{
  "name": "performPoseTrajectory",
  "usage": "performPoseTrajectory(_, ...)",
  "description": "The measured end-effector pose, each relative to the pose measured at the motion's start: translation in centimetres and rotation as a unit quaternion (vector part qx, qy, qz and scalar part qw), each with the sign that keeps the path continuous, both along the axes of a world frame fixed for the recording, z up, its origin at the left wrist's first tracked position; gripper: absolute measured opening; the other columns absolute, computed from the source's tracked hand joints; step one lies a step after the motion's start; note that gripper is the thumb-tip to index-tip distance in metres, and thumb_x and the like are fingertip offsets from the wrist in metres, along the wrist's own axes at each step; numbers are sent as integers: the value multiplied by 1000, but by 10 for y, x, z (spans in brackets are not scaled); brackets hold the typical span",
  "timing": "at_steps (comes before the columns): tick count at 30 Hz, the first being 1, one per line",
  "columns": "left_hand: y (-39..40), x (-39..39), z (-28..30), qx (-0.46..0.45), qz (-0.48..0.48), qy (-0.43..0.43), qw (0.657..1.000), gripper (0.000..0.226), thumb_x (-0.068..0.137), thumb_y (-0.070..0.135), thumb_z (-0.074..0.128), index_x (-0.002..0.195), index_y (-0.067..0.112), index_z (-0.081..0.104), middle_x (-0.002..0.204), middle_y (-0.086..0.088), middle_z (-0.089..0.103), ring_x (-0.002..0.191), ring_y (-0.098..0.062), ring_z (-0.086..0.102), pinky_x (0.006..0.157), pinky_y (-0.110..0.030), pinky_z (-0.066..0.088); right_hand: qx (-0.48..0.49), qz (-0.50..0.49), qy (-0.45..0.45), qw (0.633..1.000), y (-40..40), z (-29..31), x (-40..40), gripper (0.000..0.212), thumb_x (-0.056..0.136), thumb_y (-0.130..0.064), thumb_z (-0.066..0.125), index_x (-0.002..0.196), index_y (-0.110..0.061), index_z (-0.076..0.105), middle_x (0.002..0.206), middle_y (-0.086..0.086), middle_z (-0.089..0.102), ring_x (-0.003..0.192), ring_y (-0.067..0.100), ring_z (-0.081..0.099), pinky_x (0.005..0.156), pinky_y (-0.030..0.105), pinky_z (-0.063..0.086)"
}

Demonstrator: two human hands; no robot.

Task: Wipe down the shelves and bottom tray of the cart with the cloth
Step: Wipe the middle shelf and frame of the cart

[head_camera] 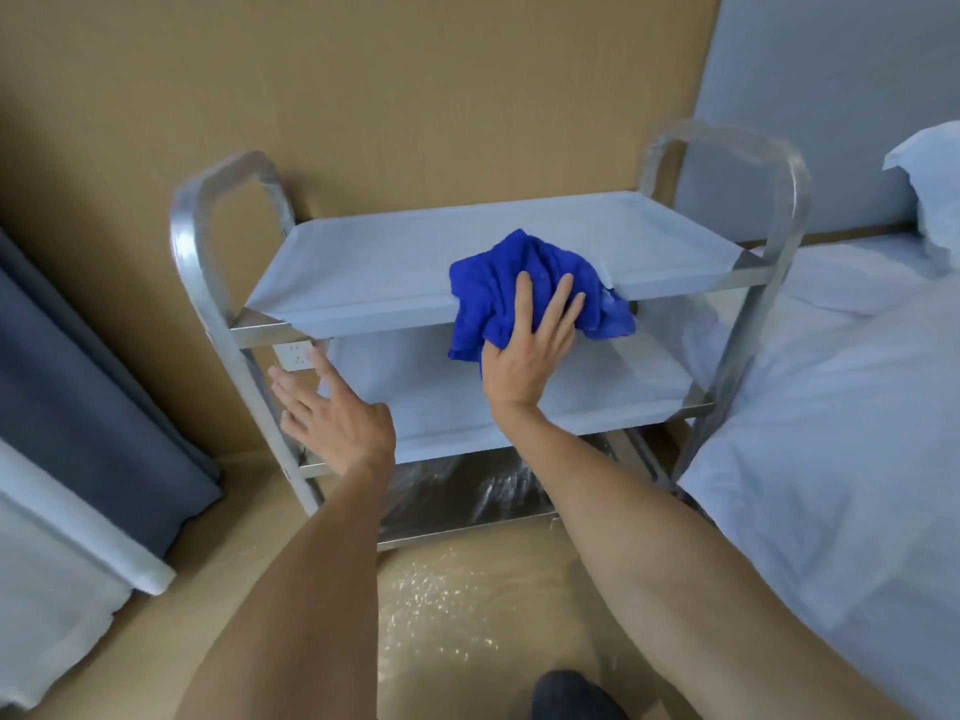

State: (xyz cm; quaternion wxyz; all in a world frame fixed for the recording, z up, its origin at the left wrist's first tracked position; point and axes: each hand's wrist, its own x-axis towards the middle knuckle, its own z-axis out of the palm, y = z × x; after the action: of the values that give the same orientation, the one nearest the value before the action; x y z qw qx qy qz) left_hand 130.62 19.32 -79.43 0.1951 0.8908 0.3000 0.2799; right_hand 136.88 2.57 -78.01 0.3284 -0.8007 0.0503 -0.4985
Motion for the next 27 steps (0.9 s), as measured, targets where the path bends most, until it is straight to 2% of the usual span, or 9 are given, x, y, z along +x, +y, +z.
performPoseTrajectory(4,50,-18,-5,-80,55,15,995,89,78,11,66,151,12,15,152,-21,25,137,-36,32,104,-48,36,-76,129,14,989,74,-22,-33,56,95,-12,43,150,-23,43,162,26,15,150,45,10,117,53,28)
performPoseTrajectory(6,78,-21,-10,-108,55,20,992,79,81,11,62,148,7,20,141,-20,37,128,-38,42,99,-49,41,-106,178,39,978,94,-39,-42,66,87,-2,40,149,-24,41,161,27,12,146,47,20,114,51,30)
performPoseTrajectory(9,110,-14,-14,-145,28,12,989,65,88,22,55,145,5,28,138,-20,46,125,-38,46,102,-52,40,-136,214,141,957,110,-63,-41,87,77,11,53,150,-31,32,161,21,11,137,43,32,112,48,36)
performPoseTrajectory(12,123,-3,-20,-136,-25,-32,990,63,93,44,47,145,10,34,140,-14,50,125,-35,50,104,-50,41,-184,235,266,916,119,-83,-29,81,79,1,54,151,-30,35,160,19,13,142,41,25,117,48,27)
performPoseTrajectory(15,131,11,-24,-105,-49,-80,990,57,88,60,43,124,16,51,117,-6,60,103,-29,58,91,-47,50,-232,244,363,869,132,-87,1,70,83,-26,58,149,-32,37,162,15,16,149,37,15,121,51,15)
performPoseTrajectory(19,140,36,-28,-155,-24,-93,983,44,83,58,48,94,17,57,90,0,55,80,-24,58,76,-39,53,-232,239,509,794,165,-93,45,77,93,-57,47,156,-40,7,163,20,7,151,40,7,119,55,12)
performPoseTrajectory(21,143,48,-34,-199,-20,-136,970,39,78,54,48,80,17,58,80,-1,55,70,-24,57,70,-39,53,-258,223,516,786,183,-104,56,84,90,-67,44,156,-40,0,161,27,9,150,42,8,119,55,12)
performPoseTrajectory(23,148,58,-44,-198,-20,-176,964,34,72,48,48,67,15,52,68,-2,53,63,-26,52,65,-42,51,-291,234,503,779,206,-114,66,84,88,-68,44,156,-41,2,161,27,9,150,43,7,120,56,10)
performPoseTrajectory(27,157,72,-53,-165,-11,-205,965,31,67,40,50,62,10,46,58,-3,48,58,-31,47,62,-44,48,-301,280,463,785,254,-117,77,54,91,-58,35,140,-34,33,152,19,31,142,36,25,118,53,19)
